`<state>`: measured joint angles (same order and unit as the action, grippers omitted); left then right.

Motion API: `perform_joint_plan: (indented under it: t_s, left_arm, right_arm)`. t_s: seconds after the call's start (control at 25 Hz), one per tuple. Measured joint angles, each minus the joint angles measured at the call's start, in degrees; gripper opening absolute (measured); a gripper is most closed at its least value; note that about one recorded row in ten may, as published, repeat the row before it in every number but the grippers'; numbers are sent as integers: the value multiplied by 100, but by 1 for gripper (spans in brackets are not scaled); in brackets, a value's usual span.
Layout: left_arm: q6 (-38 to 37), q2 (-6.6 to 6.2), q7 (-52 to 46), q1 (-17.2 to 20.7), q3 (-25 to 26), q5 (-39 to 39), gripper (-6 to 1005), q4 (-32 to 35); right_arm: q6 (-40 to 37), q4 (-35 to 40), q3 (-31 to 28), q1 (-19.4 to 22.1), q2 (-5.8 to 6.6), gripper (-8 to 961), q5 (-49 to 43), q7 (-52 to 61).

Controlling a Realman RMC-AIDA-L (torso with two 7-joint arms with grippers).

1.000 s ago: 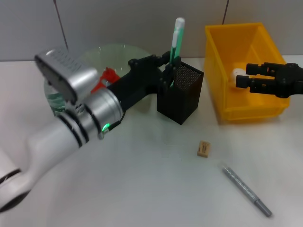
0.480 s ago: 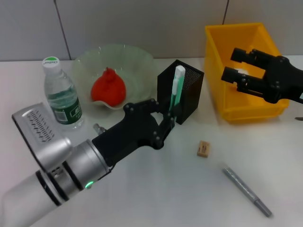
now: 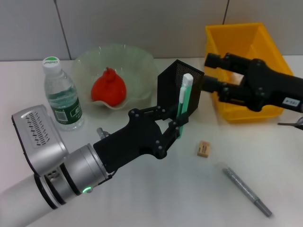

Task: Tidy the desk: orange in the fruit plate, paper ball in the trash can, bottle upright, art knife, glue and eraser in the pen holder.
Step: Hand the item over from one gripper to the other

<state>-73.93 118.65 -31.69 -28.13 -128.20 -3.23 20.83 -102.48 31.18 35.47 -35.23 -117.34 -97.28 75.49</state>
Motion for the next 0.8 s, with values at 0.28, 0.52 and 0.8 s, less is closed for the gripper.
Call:
perform_joint_plan:
  t_s: [0.28, 0.52, 0.8]
  left_arm:
    - [44, 7, -68, -28, 109, -38, 196, -6]
    - [238, 46, 6, 10, 340, -25, 196, -1]
    - [617, 53, 822, 257, 224, 333, 195, 419]
  right_arm:
    - [358, -245, 191, -155, -43, 743, -9, -181]
    - [490, -319, 213, -126, -137, 742, 50, -382]
    - [725, -757, 107, -55, -187, 742, 292, -877]
